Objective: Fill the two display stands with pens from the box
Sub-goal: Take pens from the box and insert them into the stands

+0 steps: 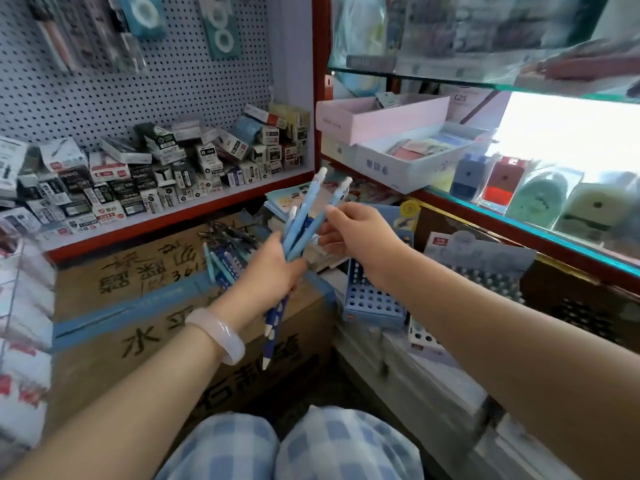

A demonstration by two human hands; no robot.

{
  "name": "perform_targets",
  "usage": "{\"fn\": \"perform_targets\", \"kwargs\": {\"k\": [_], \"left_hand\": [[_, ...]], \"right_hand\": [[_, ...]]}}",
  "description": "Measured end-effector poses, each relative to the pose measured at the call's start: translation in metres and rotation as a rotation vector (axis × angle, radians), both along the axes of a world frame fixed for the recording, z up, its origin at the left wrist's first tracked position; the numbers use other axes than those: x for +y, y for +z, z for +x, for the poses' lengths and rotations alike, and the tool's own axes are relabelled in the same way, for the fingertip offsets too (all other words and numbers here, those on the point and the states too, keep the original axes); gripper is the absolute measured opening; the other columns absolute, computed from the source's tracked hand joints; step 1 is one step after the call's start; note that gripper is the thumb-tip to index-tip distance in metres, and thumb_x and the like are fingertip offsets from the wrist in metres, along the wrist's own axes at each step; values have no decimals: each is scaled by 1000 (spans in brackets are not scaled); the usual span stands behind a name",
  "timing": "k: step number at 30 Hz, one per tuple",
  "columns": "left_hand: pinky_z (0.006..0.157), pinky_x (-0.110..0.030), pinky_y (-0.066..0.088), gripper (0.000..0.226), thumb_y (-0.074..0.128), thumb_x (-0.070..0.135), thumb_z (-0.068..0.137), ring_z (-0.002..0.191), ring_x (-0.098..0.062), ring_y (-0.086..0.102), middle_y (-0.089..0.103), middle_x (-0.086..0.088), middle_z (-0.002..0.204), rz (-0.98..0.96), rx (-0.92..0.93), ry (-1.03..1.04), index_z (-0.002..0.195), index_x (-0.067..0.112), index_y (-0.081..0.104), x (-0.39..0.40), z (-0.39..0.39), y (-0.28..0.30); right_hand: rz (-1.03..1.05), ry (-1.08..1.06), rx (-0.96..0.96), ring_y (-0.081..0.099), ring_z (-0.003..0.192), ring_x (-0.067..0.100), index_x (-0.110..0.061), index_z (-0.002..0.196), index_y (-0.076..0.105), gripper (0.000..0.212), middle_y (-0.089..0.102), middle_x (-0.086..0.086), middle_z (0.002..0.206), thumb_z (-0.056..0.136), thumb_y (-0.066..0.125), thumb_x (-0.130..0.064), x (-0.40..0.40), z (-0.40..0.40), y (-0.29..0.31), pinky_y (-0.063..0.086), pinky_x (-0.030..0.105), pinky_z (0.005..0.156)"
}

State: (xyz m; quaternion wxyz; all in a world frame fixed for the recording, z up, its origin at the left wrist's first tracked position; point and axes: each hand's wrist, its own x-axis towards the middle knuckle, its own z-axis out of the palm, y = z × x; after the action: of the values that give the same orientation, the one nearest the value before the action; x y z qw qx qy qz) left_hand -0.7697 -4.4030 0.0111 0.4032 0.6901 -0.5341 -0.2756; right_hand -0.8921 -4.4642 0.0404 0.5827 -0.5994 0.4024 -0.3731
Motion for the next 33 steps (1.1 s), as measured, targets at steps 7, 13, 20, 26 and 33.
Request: {"fn": "perform_targets", "kwargs": {"k": [7, 13, 20, 26, 33], "left_hand": [[45, -28, 42, 20, 49, 13, 94, 48, -17, 48, 49, -6, 60, 36, 162, -32, 112, 18, 40, 4, -54, -15], [41, -23, 39, 18, 48, 15, 96, 47, -14, 44, 45, -4, 59, -36, 229, -87, 111, 13, 39, -5, -87, -14], [45, -27, 42, 18, 47, 11, 95, 50, -15, 46, 45, -4, 63, -102, 267, -132, 86, 23, 39, -20, -122, -20], [48, -28, 42, 8, 45, 11, 96, 50, -16, 45, 45, -5, 62, -106, 216, -121, 93, 14, 38, -26, -131, -30], [45, -25, 43, 9, 47, 16, 95, 50, -14, 46, 46, -4, 64, -158, 75, -99, 101, 14, 40, -24, -114, -36]], "right_hand": [[47, -211, -123, 65, 71, 18, -6, 105, 51, 19, 62, 12, 90, 101, 39, -20, -9, -75, 22, 58, 28, 62], [-244, -320, 268, 63, 64, 15, -8, 96, 55, 8, 66, 10, 81, 95, 53, -16, -15, -151, 9, 57, 25, 66], [-279, -340, 501, 69, 75, 16, -20, 81, 56, 12, 69, 6, 85, 91, 60, -15, -12, -208, -19, 58, 35, 75], [-283, -321, 572, 65, 85, 15, -13, 95, 63, 8, 66, 4, 93, 92, 56, -10, -7, -198, -67, 55, 33, 81], [-273, -444, 580, 62, 76, 19, -8, 96, 63, 12, 64, 4, 83, 95, 53, -15, -8, -170, -111, 55, 39, 76]]}}
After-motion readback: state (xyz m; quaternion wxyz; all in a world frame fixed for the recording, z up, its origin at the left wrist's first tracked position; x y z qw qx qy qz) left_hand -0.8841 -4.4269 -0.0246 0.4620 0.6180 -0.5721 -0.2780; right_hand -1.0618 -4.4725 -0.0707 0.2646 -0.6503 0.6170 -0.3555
